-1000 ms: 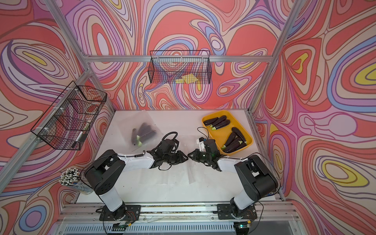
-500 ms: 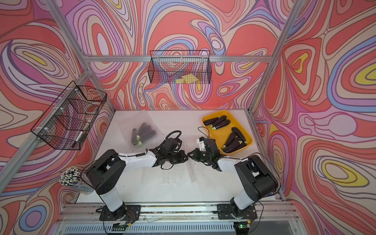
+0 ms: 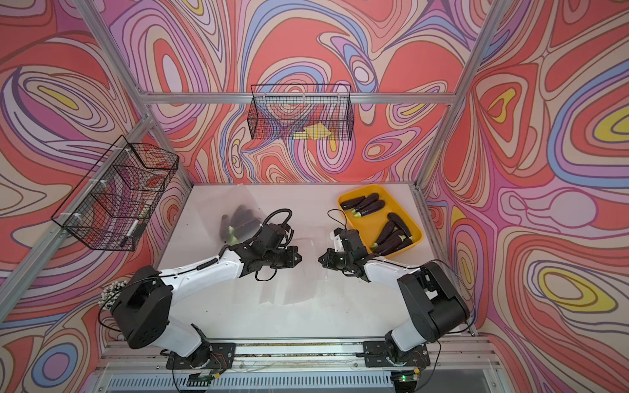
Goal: Place the eggplant in a zip-top bag and seal the zipper
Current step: Open the zipper food storage bag, then pick up the eggplant from the basket.
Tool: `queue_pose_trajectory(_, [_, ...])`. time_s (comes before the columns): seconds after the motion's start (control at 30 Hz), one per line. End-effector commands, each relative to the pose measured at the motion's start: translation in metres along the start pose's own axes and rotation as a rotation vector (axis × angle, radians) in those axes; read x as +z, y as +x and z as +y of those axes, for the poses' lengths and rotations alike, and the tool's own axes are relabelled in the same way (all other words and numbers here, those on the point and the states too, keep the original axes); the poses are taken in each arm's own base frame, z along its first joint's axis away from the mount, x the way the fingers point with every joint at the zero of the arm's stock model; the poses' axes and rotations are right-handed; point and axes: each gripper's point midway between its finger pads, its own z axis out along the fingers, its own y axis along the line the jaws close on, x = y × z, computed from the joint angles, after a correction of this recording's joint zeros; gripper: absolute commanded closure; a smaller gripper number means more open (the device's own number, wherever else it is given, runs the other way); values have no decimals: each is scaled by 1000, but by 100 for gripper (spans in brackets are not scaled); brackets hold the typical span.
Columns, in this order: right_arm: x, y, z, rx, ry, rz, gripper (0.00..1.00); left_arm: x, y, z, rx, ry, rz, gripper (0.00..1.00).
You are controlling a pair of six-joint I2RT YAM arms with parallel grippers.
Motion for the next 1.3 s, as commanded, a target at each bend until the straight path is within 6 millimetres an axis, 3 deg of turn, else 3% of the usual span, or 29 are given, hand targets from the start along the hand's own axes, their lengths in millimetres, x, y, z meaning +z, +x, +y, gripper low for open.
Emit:
queue_pose_trajectory(0.0, [6, 1, -8, -20, 37, 18, 100, -16, 4, -7, 74, -9, 70, 100])
queue_pose_trajectory(0.13, [12, -1, 0, -28, 6, 36, 97, -17, 8, -23, 70, 56, 139, 100])
queue_pose_trajectory(0.23, [12, -3, 4, -21, -3, 35, 91, -3, 14, -15, 16, 39, 178, 100])
queue_pose_trajectory(0.33, [1, -11, 14, -29, -11, 8, 78, 12, 15, -8, -28, 24, 182, 100])
queue_pose_trajectory(0.4, [-7, -17, 23, -29, -27, 4, 63, 18, 11, -8, -57, 24, 170, 100])
queue_pose_trajectory(0.5, [-22, -26, 26, -42, 7, -14, 53, 22, 6, -5, -64, 4, 159, 100])
queue_pose_trajectory(0.63, [-35, -35, 26, -68, 19, -40, 54, 26, 3, -3, -68, 0, 156, 100])
queue_pose_trajectory(0.77, [-28, -29, 41, -85, -40, 3, 56, 29, 2, -5, -70, 11, 155, 100])
queue_pose_trajectory(0.9, [-23, -25, 48, -89, -41, 5, 49, 33, -1, -4, -76, 7, 152, 100])
queue_pose_trajectory(1.03, [-47, -59, 12, -11, 83, -104, 48, 37, -5, -8, -76, 19, 155, 100])
queue_pose_trajectory(1.17, [-85, -115, -46, 85, 288, -232, 47, 43, -9, -18, -60, 54, 174, 100])
queue_pose_trajectory(1.27, [-99, -149, -89, 159, 424, -279, 45, 47, -15, -21, -49, 57, 167, 100])
